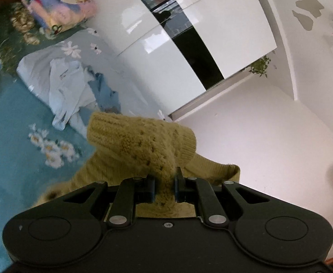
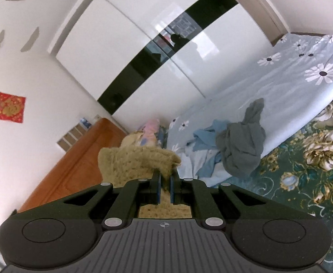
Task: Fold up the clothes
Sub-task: 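Lower the sweater onto the bedspread and open the left gripper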
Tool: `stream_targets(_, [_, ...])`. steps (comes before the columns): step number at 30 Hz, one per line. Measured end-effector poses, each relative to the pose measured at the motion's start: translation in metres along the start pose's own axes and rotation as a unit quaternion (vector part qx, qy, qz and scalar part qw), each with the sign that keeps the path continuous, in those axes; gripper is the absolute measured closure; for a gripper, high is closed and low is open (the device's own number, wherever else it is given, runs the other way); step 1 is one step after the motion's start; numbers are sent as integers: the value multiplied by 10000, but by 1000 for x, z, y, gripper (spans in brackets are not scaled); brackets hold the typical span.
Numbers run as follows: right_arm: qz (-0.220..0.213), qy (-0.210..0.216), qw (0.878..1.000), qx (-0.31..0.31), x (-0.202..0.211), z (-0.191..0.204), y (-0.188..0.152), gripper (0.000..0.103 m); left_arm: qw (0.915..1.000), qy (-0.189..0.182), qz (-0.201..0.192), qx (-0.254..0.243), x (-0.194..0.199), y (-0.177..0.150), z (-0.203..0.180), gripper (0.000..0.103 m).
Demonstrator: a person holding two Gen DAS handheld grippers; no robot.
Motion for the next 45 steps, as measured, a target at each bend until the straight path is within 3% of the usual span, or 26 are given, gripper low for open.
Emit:
stream_targets(5, [12, -73, 10000, -65, 16, -1, -4, 97, 9999, -40, 89, 53, 10, -18, -4, 92])
stream_targets(10, [158, -250, 9995, -110, 6, -7, 4, 97, 9997, 42, 72, 240, 2, -18, 6, 92])
stream_targets(20, [825, -415, 9951, -361, -72, -49, 20, 97, 9942, 751, 211, 734, -56, 3, 53, 92])
stream_targets(31, [1536, -672, 9830, -753, -187, -118, 39, 97, 9782, 1511, 455, 1350, -153, 47, 116, 92])
stream_targets(39, [1799, -995, 9738, -969, -265, -179, 60, 97, 9693, 1901, 690, 1400, -246, 95, 155, 92])
stream_targets(45, [1953, -1295, 9664, -1052, -307, -226, 68, 97, 9621, 2148, 920, 1407, -313, 109, 183, 92])
Point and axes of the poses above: each gripper's, at about its wrist camera, not at the fingertips, and x roughly against the way its jaws point, z to its left, y to its top, the point moved 3 cm from there along -x, roughly the way its jaws point, and after that the axes turned 9 degrees about z, right-handed, at the moved point
